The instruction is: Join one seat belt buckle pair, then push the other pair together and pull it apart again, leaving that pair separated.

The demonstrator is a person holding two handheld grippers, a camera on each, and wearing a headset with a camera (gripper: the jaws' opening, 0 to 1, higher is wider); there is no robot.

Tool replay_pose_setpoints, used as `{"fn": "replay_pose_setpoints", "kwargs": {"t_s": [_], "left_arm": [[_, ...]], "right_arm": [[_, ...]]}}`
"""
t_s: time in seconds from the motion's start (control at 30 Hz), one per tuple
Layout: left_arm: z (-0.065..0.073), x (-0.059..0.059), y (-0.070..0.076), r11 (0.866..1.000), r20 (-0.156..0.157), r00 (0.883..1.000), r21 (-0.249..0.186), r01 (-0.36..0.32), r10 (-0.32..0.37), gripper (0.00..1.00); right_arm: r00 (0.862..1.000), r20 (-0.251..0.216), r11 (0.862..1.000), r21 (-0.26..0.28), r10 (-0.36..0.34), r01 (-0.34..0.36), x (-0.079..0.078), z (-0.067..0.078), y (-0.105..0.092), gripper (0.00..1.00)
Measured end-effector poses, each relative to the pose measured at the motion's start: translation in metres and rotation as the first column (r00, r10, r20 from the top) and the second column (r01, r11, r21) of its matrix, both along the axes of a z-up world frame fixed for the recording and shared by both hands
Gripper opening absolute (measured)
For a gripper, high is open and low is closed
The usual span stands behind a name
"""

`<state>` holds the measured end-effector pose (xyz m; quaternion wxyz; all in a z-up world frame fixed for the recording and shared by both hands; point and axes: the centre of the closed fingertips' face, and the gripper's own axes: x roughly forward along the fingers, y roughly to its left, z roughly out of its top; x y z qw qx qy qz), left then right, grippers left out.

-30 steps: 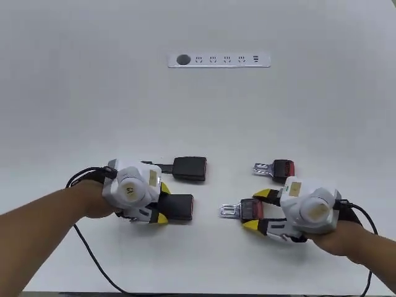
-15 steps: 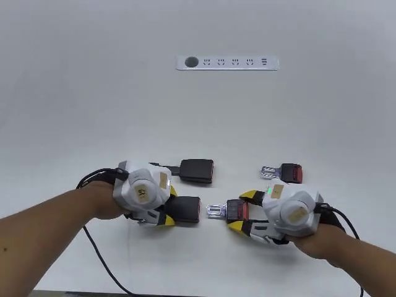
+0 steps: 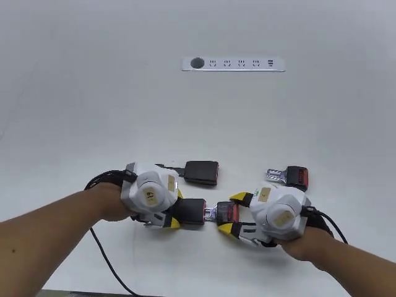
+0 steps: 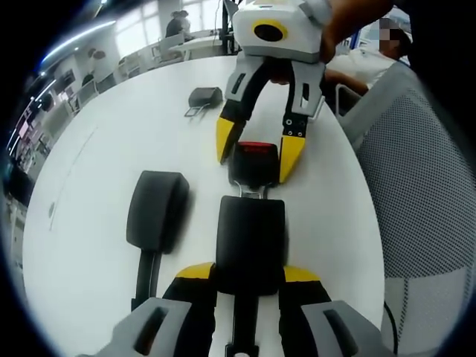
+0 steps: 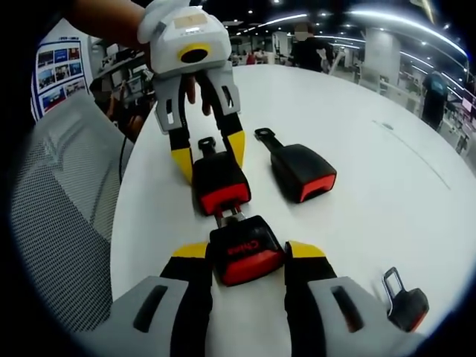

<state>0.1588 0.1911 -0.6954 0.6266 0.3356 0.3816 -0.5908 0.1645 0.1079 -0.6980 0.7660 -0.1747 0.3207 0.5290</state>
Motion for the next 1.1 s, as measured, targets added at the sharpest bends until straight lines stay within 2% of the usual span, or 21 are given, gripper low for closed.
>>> {"fn": "replay_pose_setpoints", "kwargs": {"t_s": [0.33,0.5,0.9,1.1], "left_arm": [[0.001,-0.001,-0.002,1.0,0.0,1.0,0.016,0.014,-0.014,0.32],[0.002,-0.001,-0.002,0.999,-0.005,1.0,0.031,0.029,-0.029,0.32],[0.002,0.0,-0.002,0.999,-0.007,1.0,0.041,0.026,-0.026,0.32],[0.001,0.001,-0.002,0.998,-0.008,0.999,0.049,0.042,-0.042,0.32]], "right_arm": [[1.0,-0.01,1.0,0.013,-0.014,0.014,0.0,0.002,0.01,0.36],[1.0,-0.01,1.0,-0.01,0.004,-0.004,0.0,0.001,0.018,0.36],[1.0,-0.008,1.0,-0.02,-0.013,0.013,0.001,0.001,0.018,0.36],[1.0,-0.005,0.999,-0.042,-0.003,0.003,0.0,0.002,0.018,0.36]]}}
